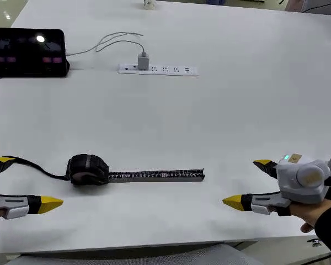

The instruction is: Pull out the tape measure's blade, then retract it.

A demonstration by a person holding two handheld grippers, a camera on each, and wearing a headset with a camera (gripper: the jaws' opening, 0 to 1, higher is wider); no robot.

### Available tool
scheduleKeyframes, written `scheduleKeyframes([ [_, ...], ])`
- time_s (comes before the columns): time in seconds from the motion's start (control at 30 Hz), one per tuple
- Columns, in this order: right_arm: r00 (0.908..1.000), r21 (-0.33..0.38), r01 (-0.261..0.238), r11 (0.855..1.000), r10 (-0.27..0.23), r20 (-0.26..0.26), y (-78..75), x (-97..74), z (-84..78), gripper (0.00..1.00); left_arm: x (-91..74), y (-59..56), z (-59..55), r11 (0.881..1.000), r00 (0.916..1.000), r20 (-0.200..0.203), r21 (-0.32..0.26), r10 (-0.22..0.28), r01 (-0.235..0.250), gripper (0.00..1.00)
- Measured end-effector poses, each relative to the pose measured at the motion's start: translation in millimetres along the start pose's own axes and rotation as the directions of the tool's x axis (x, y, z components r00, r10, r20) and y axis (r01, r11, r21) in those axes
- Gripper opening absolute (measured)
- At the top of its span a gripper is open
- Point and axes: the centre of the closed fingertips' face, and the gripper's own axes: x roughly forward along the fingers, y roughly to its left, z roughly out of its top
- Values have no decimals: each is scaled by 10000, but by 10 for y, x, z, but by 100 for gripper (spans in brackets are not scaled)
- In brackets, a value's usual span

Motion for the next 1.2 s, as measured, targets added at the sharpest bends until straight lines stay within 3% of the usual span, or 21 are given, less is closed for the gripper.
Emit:
scheduleKeyframes([
  [0.1, 10000, -30, -41, 10000, 41, 29, 41, -24, -24, 93, -54, 3, 6, 10000, 9999, 95, 30, 56, -57, 99],
  [0.2, 9994, -99, 295, 9995, -293, 204, -25, -43, -18, 99, -108, 40, 14, 9997, 9996, 149, 113, 227, -229, 99],
  [0.27, 9997, 14, 86, 10000, -86, 210, 2, -60, -21, 99, -144, 78, 23, 9993, 9992, 165, 89, 359, -360, 99],
  [0.43, 9995, -246, 222, 9995, -216, 224, -28, -118, -48, 99, -193, 121, 69, 9985, 9980, 402, 218, 495, -504, 99],
  [0.7, 9994, -13, 243, 9997, -243, 238, -64, -181, -137, 99, -183, 130, 66, 9977, 9982, 340, 437, 495, -509, 99],
  [0.83, 9998, 79, 209, 9998, -209, -7, -83, -172, -197, 99, -190, 127, 84, 9980, 9982, 386, 416, 468, -484, 99],
  [1.2, 9999, -24, -106, 9999, 105, -87, -104, -163, -219, 99, -175, 153, 43, 9980, 9985, 264, 405, 476, -486, 99],
])
